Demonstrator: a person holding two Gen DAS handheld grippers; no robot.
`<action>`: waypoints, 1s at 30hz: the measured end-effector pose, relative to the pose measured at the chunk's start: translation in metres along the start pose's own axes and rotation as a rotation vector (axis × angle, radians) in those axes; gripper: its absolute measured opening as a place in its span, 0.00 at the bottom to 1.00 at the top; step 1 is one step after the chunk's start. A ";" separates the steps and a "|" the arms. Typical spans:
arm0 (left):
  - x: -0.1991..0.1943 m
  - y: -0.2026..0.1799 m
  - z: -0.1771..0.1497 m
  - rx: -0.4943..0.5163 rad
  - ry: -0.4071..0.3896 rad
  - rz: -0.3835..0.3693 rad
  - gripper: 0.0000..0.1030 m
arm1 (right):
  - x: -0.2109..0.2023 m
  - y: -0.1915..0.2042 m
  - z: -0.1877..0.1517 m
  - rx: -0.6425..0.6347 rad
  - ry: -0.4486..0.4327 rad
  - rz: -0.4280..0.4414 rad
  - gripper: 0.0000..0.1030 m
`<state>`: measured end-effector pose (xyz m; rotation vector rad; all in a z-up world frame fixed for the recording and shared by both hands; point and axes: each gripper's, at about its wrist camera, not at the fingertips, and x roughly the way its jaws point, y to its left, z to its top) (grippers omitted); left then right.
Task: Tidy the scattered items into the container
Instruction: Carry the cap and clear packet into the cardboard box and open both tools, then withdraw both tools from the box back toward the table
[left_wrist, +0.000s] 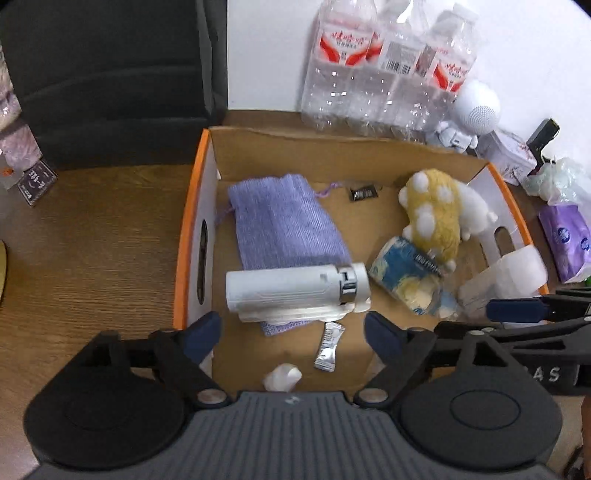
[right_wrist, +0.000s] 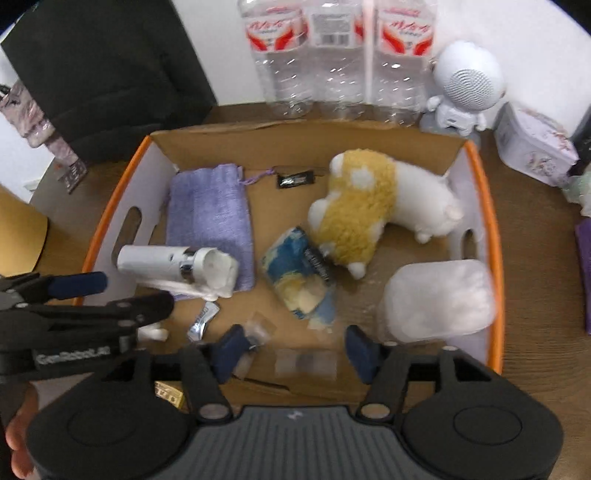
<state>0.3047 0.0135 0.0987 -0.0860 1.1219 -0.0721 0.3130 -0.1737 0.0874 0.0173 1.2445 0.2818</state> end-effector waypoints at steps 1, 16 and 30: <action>-0.003 0.000 0.001 -0.002 0.000 0.000 0.97 | -0.004 -0.004 0.000 0.011 0.002 0.004 0.68; -0.054 -0.030 -0.029 0.003 0.042 0.022 1.00 | -0.052 -0.023 -0.044 0.028 -0.023 -0.024 0.83; -0.110 -0.039 -0.109 0.012 -0.173 0.041 1.00 | -0.099 -0.002 -0.119 -0.025 -0.299 -0.071 0.88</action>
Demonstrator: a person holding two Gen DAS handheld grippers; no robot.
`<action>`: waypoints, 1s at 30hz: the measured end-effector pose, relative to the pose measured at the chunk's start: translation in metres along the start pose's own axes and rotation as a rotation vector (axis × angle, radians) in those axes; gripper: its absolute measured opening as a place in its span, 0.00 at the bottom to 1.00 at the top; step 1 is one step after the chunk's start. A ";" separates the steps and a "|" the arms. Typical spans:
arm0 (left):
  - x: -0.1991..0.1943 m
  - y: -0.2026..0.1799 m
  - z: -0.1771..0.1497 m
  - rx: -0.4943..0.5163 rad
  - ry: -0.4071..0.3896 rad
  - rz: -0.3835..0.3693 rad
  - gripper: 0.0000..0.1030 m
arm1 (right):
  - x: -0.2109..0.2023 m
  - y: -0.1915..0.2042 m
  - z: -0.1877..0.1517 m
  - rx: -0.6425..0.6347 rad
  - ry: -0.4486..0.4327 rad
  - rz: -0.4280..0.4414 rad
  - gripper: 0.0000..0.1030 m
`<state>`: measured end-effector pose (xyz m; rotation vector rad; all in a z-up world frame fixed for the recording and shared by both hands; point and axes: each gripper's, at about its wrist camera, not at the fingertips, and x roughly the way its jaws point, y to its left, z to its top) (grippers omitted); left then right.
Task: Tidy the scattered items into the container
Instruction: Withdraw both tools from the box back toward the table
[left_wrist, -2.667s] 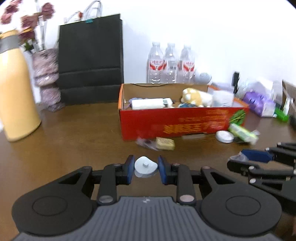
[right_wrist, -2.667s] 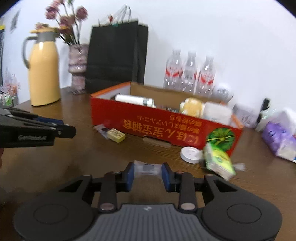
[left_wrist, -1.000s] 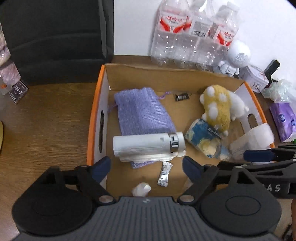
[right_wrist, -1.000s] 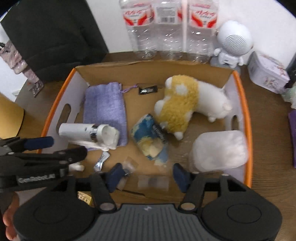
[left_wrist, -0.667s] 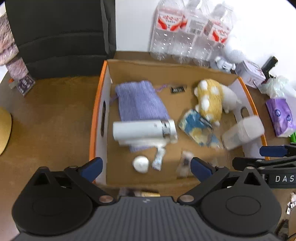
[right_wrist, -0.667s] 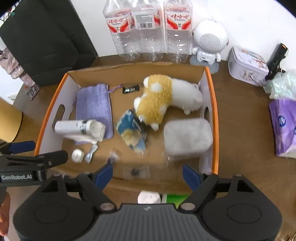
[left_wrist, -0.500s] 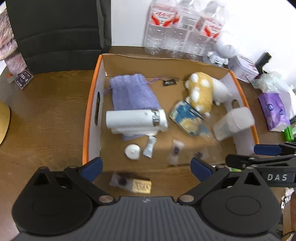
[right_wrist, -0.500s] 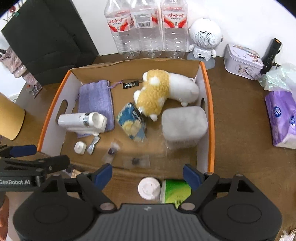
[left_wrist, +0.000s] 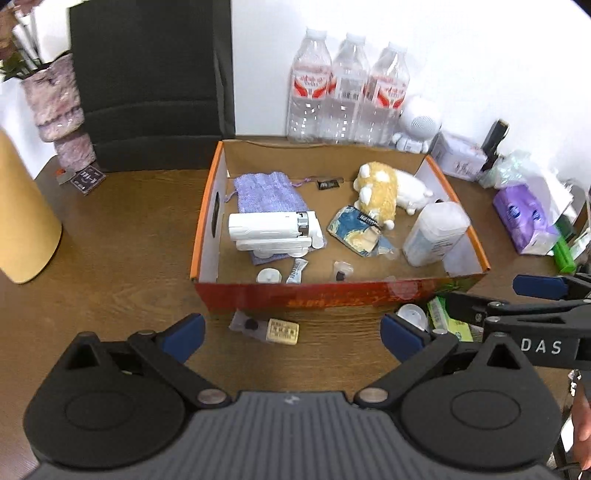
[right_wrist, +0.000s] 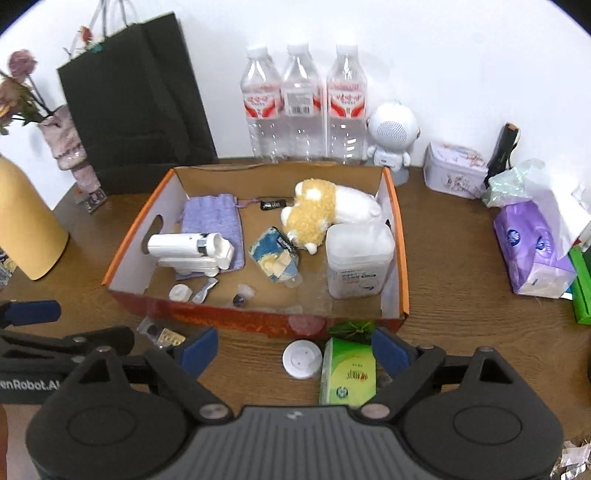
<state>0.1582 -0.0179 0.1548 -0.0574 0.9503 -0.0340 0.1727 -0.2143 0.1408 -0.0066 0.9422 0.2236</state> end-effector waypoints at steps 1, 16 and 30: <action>-0.005 0.001 -0.008 -0.005 -0.022 0.004 1.00 | -0.006 0.001 -0.007 -0.005 -0.030 0.001 0.88; -0.021 0.016 -0.192 -0.030 -0.292 0.091 1.00 | -0.014 0.018 -0.191 -0.093 -0.287 -0.028 1.00; 0.019 0.023 -0.222 0.009 -0.210 0.104 1.00 | 0.015 0.017 -0.220 -0.059 -0.290 -0.045 1.00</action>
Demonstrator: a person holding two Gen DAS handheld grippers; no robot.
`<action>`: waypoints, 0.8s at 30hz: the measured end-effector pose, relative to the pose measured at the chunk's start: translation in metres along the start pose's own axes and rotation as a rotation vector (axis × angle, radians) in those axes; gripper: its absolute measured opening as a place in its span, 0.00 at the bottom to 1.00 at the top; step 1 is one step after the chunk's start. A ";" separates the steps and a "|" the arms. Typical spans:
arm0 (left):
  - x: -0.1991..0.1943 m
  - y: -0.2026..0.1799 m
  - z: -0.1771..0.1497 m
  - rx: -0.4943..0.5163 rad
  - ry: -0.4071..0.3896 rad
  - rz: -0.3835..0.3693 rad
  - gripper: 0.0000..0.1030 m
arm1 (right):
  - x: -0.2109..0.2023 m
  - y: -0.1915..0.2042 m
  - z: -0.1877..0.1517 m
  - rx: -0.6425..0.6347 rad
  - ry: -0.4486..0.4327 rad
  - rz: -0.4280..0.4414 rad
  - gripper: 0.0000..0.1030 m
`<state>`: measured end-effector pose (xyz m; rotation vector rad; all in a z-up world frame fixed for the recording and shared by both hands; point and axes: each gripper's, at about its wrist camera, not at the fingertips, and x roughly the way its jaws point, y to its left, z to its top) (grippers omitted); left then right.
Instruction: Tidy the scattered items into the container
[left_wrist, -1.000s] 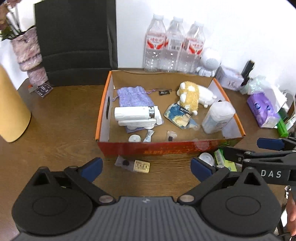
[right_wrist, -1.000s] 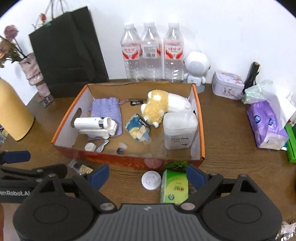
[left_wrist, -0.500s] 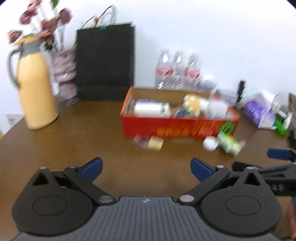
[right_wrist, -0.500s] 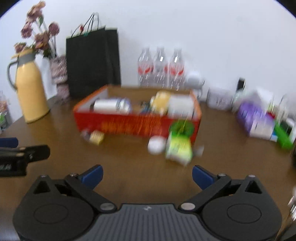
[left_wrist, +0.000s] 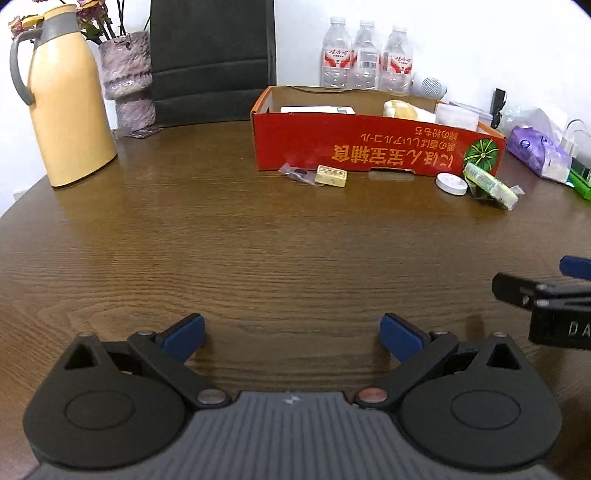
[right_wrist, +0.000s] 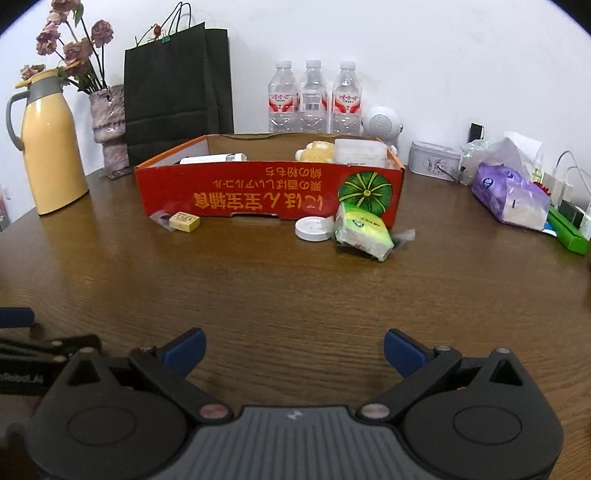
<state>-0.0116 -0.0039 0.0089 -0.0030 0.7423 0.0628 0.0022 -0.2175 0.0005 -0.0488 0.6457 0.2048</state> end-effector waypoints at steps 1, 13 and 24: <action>0.001 0.000 -0.001 -0.002 -0.006 -0.003 1.00 | 0.000 0.000 -0.001 0.002 0.001 0.001 1.00; 0.002 0.001 -0.004 0.002 -0.042 -0.013 1.00 | 0.009 0.002 -0.003 0.004 0.054 -0.007 1.00; 0.003 0.001 -0.004 0.005 -0.042 -0.019 1.00 | 0.019 -0.024 0.035 -0.016 -0.007 0.002 0.79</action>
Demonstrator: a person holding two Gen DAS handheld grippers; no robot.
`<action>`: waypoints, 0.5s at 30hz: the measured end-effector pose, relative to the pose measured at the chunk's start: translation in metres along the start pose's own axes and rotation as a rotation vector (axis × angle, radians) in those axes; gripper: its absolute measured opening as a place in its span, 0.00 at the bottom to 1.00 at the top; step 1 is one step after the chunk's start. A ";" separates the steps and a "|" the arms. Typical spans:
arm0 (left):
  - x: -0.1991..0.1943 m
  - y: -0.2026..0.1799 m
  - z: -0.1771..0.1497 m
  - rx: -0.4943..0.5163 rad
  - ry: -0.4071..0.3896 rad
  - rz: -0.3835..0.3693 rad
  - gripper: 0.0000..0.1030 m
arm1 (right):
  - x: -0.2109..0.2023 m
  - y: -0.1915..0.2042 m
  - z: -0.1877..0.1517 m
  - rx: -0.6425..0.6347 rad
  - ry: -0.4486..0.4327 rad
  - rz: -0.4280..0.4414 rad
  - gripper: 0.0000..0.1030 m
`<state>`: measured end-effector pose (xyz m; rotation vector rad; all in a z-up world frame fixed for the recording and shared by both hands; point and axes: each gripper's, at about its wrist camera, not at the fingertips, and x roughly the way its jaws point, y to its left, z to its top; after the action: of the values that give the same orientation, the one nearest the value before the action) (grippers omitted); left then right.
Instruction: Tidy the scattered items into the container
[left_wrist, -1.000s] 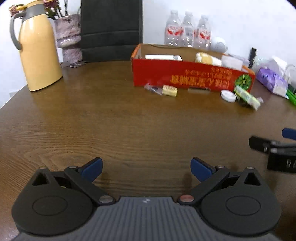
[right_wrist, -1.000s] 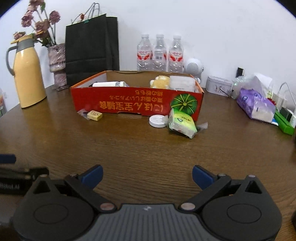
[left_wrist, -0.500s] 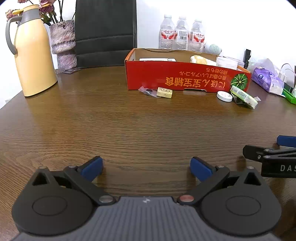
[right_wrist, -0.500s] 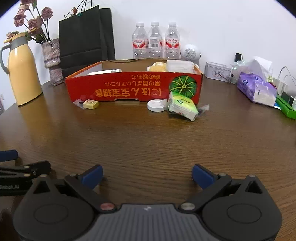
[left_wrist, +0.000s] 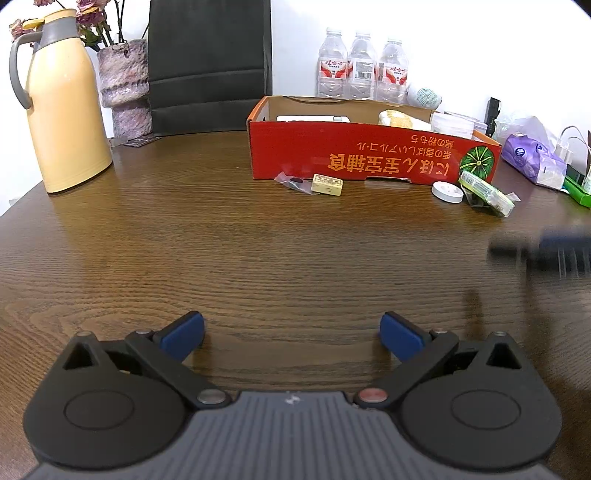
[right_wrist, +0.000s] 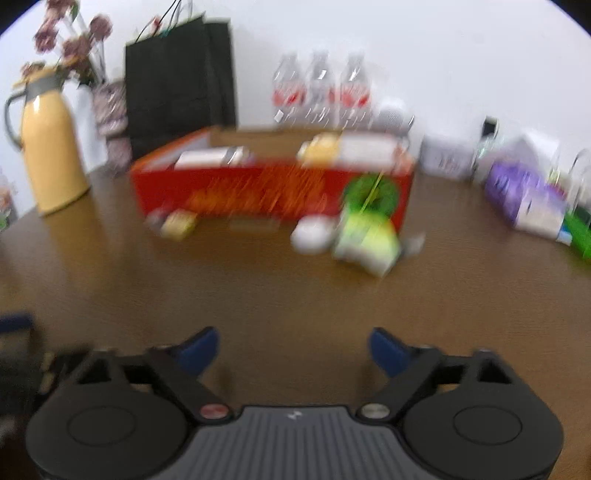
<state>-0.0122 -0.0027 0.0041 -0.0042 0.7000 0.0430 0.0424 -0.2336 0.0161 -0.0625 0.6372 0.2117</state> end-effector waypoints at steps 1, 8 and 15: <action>0.001 0.000 0.001 0.001 -0.001 -0.007 1.00 | 0.004 -0.008 0.009 0.001 -0.041 -0.032 0.79; 0.018 0.015 0.049 0.029 -0.054 -0.094 1.00 | 0.053 -0.091 0.050 0.173 -0.017 -0.157 0.51; 0.073 0.024 0.106 0.043 -0.073 -0.113 0.98 | 0.079 -0.109 0.040 0.350 0.038 0.014 0.21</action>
<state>0.1112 0.0258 0.0381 -0.0008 0.6261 -0.0795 0.1509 -0.3211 0.0000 0.2756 0.7051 0.1103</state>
